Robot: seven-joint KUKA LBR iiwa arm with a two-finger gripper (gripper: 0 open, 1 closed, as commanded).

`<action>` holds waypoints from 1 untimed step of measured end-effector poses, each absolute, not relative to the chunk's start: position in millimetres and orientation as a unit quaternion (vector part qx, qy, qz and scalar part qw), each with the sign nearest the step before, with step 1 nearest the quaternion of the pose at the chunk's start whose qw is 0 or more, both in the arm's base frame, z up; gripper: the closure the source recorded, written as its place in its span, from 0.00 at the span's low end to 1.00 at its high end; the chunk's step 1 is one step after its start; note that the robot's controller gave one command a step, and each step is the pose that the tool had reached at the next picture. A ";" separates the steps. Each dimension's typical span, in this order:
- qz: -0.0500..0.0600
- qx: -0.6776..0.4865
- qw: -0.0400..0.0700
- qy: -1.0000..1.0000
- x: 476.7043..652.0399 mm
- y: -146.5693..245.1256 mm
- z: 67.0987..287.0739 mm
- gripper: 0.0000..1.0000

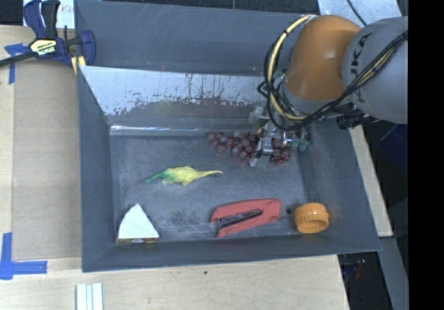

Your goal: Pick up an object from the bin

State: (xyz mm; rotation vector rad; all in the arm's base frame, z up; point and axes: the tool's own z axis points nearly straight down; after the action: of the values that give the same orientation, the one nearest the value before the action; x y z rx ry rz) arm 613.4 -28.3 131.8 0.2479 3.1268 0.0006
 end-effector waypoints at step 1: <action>0.000 0.146 0.002 0.989 617.3 -23.5 68.1 0.00</action>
Offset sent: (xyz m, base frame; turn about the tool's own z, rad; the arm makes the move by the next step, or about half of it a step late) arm 0.0022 -0.0003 -0.0618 0.1525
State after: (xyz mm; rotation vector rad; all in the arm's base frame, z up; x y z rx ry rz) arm 617.3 -23.5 68.1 0.4579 3.1046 0.0000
